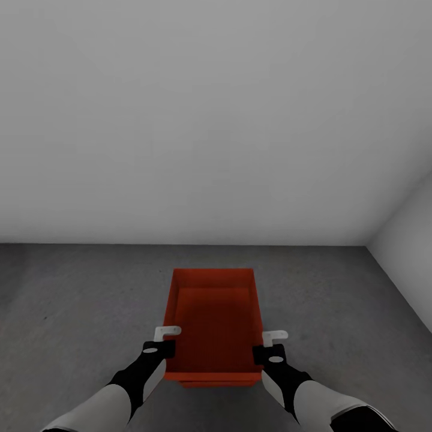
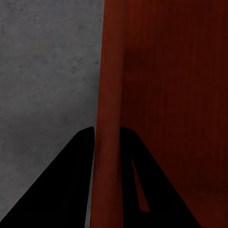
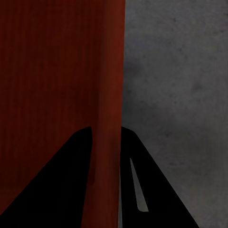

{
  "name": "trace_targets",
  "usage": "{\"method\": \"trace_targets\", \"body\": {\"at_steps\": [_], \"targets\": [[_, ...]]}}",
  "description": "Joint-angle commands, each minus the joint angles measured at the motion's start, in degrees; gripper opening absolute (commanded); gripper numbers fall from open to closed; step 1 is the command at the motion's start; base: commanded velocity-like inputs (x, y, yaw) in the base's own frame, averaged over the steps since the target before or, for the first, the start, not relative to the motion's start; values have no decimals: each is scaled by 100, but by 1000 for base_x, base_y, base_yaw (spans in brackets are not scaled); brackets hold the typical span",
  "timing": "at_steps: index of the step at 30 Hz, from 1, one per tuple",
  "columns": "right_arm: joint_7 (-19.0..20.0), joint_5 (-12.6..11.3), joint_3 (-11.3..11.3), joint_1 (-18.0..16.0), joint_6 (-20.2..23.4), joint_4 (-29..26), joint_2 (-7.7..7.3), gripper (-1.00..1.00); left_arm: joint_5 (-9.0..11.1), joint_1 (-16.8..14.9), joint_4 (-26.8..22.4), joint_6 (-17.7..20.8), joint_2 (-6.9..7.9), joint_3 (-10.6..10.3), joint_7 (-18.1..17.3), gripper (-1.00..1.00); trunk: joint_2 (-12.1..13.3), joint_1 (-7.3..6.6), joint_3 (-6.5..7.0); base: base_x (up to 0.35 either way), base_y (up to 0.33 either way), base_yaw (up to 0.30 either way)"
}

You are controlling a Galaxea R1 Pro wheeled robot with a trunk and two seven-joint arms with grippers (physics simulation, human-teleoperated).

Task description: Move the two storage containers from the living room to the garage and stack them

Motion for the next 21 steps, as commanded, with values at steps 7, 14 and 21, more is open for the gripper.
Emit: {"method": "trace_targets", "body": {"at_steps": [7,14,21], "targets": [[-4,-116,-126,1,-2,14,198,-100,266,-4,-424,17,1,166,137,-100,-123,66,-59,0,0,0],[-2,-116,-126,1,5,14,198,-100,266,-4,-424,17,1,166,137,-100,-404,220,-184,0,0,0],[-10,-116,-126,1,-22,14,198,-100,266,-4,-424,17,1,166,138,-100,-685,374,-310,0,0,0]]}}
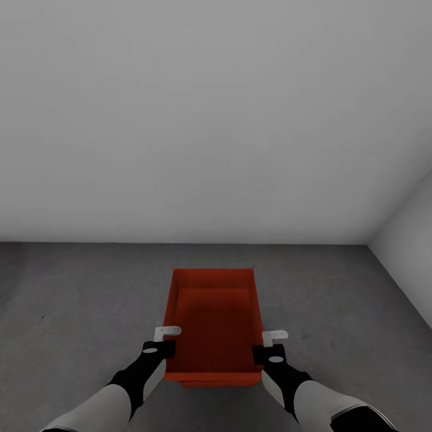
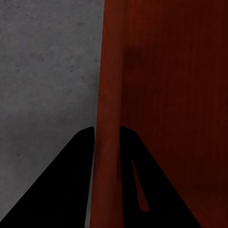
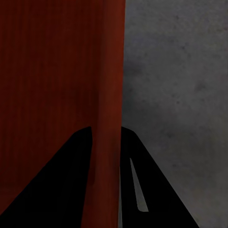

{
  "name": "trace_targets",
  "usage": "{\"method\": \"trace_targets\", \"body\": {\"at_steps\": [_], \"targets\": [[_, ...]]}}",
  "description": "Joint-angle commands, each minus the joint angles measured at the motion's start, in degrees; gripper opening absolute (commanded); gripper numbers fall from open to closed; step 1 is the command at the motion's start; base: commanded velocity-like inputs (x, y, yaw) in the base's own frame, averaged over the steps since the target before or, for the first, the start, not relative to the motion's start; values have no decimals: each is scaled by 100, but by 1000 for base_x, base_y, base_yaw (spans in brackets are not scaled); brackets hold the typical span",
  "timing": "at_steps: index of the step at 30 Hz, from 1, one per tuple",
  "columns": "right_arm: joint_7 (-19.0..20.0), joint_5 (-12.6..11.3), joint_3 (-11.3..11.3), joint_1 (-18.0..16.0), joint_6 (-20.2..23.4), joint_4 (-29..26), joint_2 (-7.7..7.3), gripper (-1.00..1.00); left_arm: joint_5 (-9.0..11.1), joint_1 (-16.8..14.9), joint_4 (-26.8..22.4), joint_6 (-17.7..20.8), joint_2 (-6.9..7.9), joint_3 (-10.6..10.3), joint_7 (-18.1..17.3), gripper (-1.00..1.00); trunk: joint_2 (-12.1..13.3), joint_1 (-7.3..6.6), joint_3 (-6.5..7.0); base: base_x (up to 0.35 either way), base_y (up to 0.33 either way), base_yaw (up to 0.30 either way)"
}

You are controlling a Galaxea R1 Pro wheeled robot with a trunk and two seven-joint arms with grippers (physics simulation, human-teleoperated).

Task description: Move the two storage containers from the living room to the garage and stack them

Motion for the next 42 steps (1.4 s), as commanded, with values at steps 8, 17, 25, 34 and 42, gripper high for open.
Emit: {"method": "trace_targets", "body": {"at_steps": [8,17,25,34,42], "targets": [[-7,-112,-136,1,-23,14,197,-100,262,-4,-436,35,0,165,142,-100,-325,176,-149,0,0,0],[-8,-112,-136,1,-24,14,197,-100,263,-4,-436,35,1,165,141,-100,-686,374,-310,0,0,0],[-15,-112,-136,1,-32,14,197,-100,264,-4,-444,35,1,165,141,-100,-1007,550,-454,0,0,0],[-25,-112,-135,1,-34,14,197,-100,262,-4,-445,35,-1,165,141,-100,-1368,747,-615,0,0,0],[-33,-112,-136,1,-57,14,184,-100,265,-4,-445,35,-1,165,141,-100,-1649,901,-741,0,0,0]]}}
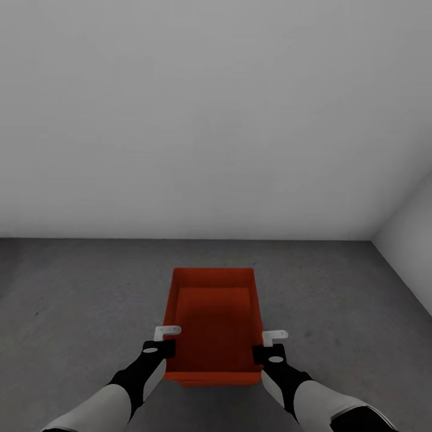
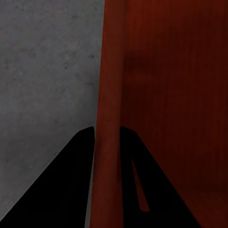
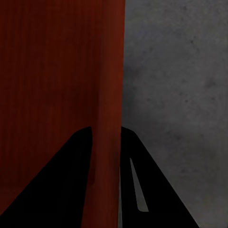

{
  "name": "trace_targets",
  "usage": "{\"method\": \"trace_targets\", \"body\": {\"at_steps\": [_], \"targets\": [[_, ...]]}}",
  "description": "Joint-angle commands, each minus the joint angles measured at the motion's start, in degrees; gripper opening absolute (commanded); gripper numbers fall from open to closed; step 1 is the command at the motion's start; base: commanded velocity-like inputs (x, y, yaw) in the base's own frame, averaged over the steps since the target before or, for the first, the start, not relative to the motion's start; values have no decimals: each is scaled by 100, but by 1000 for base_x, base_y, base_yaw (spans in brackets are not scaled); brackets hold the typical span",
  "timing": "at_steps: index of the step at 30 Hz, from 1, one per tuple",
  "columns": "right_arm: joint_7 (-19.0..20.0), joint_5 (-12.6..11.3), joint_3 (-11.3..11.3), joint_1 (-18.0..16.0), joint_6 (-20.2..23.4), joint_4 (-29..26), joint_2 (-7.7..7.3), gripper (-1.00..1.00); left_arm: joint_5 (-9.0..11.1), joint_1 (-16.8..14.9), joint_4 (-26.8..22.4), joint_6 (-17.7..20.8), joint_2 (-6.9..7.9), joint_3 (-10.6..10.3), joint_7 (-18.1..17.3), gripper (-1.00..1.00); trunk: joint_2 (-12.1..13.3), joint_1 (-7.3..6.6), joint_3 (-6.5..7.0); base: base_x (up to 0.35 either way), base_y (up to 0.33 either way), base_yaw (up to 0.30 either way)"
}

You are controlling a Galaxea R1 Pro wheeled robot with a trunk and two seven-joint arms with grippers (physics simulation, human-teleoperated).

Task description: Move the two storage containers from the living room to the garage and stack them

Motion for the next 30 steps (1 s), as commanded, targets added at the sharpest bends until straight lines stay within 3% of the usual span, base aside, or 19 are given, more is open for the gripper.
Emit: {"method": "trace_targets", "body": {"at_steps": [1,30], "targets": [[-12,-105,-140,0,-27,16,180,-100,293,-3,-425,50,-1,162,140,-100,-2,0,-4,0,0,0],[-13,-105,-140,0,-28,16,183,-100,298,-3,-434,57,1,169,132,-100,-2,0,-4,0,0,0]]}}
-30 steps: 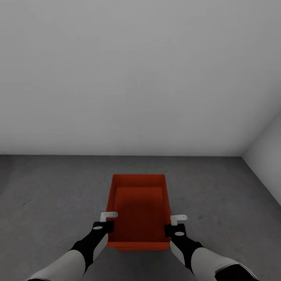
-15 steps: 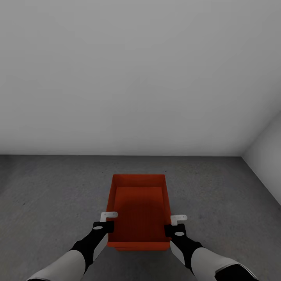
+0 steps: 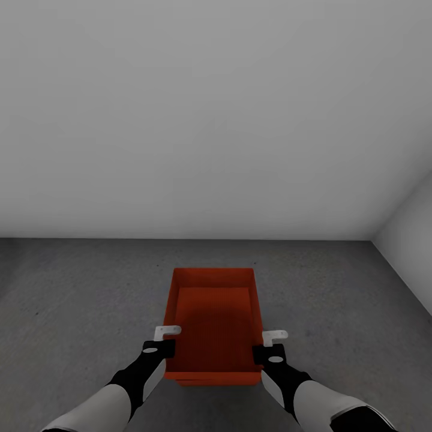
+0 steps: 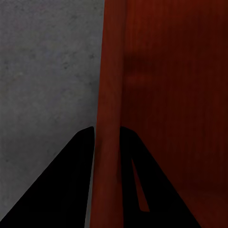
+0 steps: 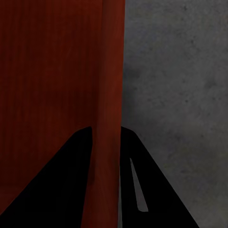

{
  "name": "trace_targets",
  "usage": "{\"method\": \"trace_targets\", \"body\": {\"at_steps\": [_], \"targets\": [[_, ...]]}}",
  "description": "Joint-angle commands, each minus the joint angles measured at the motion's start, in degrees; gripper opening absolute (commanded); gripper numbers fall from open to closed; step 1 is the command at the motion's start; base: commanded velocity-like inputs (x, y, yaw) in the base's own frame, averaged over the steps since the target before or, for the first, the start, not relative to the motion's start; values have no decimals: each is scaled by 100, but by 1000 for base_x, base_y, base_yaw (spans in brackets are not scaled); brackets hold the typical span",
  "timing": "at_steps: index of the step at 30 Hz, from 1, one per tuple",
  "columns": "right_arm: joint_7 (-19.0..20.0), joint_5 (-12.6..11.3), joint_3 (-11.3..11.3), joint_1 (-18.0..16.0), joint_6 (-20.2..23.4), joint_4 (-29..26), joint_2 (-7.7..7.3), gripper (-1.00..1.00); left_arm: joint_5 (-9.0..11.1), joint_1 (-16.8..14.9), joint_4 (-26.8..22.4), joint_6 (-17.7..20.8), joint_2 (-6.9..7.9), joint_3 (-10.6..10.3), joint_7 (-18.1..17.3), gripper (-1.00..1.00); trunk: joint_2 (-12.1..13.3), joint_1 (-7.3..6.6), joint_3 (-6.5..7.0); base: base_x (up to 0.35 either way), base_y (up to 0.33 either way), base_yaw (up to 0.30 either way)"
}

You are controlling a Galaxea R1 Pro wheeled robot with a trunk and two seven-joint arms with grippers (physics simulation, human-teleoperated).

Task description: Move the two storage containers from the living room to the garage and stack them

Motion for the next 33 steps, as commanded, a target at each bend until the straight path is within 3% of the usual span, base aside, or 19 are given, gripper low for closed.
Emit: {"method": "trace_targets", "body": {"at_steps": [1,33], "targets": [[-6,-105,-138,0,-30,16,180,-100,306,-3,-430,51,-1,164,135,-100,-2,0,-4,0,-24,0],[-6,-105,-138,0,-19,16,172,-100,297,-3,-428,46,0,166,142,-100,-2,0,-4,0,-25,30]]}}
